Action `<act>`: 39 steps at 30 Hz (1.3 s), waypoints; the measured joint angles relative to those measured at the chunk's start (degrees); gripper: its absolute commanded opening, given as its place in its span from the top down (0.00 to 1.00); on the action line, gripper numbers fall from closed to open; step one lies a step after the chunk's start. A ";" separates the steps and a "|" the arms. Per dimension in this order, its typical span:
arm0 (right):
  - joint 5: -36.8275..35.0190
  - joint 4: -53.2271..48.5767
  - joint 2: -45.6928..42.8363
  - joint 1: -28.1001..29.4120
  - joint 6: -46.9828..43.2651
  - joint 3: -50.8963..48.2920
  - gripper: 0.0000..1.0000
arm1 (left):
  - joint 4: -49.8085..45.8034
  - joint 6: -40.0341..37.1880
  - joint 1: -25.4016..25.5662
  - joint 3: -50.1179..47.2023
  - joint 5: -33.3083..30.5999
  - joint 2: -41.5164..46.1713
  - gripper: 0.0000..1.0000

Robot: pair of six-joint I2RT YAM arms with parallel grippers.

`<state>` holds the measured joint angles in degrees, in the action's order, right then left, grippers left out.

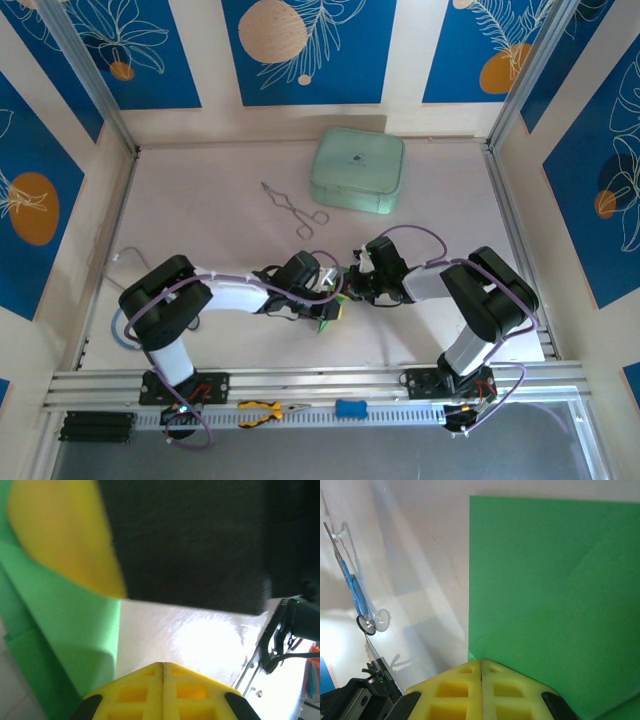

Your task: Fold a paper plane with a square sheet of paper (pick it up from the middle)

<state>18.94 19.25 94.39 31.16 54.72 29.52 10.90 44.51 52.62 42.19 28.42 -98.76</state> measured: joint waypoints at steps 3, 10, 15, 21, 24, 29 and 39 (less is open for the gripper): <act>0.00 0.00 0.00 0.00 0.00 0.00 0.98 | 1.18 0.11 0.00 -1.79 -0.33 0.00 1.00; -0.02 -0.02 0.00 0.00 -0.02 0.00 0.98 | 7.06 1.09 0.00 -5.49 -0.68 0.52 1.00; -0.02 -0.02 0.00 0.00 0.00 0.00 0.98 | 9.16 2.14 0.00 -8.55 -1.53 2.64 1.00; -0.02 -0.02 0.00 0.00 0.00 0.00 0.98 | 9.75 3.08 0.00 -11.96 -1.97 5.40 1.00; -0.04 -0.02 0.00 0.00 0.00 0.00 0.98 | 9.68 3.21 0.00 -13.68 -2.32 6.99 1.00; -0.04 -0.04 0.00 0.00 -0.02 0.00 0.98 | 7.93 3.02 0.00 -15.45 -3.30 9.60 1.00; -0.09 -0.24 -0.04 0.00 0.00 0.00 0.98 | -1.84 2.14 0.02 -15.69 -5.73 16.61 1.00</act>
<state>18.85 19.00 94.35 31.16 54.72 29.52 9.06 46.65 52.64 26.50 22.70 -82.15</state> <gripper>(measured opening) 0.063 0.064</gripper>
